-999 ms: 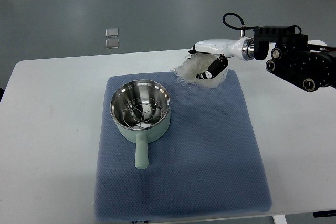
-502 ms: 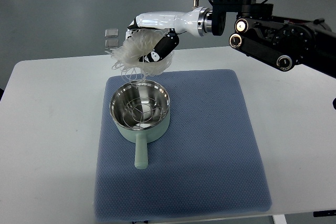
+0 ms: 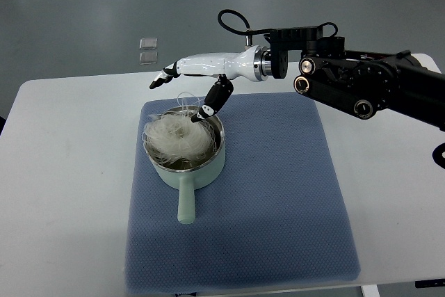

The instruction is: Put vermicelli into pot with right hand

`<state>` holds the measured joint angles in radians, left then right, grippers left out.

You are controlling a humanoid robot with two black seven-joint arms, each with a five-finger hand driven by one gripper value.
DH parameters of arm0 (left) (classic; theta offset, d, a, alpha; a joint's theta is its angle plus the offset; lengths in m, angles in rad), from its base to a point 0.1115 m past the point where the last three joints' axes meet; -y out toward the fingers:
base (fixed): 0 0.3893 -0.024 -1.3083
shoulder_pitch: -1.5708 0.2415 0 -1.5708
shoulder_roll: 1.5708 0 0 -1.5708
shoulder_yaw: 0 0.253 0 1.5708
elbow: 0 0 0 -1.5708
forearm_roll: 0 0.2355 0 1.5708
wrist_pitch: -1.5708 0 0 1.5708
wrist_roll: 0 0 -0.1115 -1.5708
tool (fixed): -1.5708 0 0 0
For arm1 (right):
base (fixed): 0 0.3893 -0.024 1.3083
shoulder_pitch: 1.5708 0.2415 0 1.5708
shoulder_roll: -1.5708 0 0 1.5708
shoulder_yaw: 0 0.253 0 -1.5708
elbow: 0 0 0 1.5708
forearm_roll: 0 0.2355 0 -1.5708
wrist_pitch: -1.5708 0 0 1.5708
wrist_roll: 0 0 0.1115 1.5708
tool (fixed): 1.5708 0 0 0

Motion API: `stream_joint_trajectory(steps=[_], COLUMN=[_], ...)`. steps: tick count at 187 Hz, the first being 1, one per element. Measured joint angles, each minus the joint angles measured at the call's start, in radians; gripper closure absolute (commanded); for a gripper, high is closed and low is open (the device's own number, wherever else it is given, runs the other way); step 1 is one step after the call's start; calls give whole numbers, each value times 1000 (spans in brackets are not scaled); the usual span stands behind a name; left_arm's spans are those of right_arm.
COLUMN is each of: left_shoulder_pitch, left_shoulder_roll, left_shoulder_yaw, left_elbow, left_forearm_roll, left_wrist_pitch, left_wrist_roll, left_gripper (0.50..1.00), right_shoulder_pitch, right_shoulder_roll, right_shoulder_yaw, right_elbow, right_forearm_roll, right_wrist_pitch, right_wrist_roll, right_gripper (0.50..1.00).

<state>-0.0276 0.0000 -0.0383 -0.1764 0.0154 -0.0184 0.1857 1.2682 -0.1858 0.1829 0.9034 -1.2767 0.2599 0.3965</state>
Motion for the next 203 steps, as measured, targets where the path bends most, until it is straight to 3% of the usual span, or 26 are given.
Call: stream_joint_trajectory(steps=[64,100,141,157,164,203], left_shoulder_pitch=[0,0,0,0,0,0], left_shoulder_roll=[0,0,0,0,0,0], left_shoulder_yaw=[3,3,3,3,3,3], left_elbow=[-2,-2,-2,-2,-2,-2], left_forearm_roll=[0,0,0,0,0,0], left_wrist_pitch=[0,0,0,0,0,0], left_wrist_roll=[0,0,0,0,0,0], left_gripper=[500,500,500,500,500,500], right_shoulder_pitch=[-169,-352,-519,-557,-569,-593], right_shoulder_roll=[-29,-19,-15,-14,-14,-8], right_shoulder_yaw=[313,486,548,549,549,550], right_elbow=[-83,-154,-167,-168,-168,-168], right_forearm_roll=[80,250,597,696,729,800], right_wrist_pitch=[-34,-180,-341,-360,-363,-367], right_wrist_roll=[-46,-119,-142,-142,-142,-130], right_gripper=[644,644,642,634,583,583])
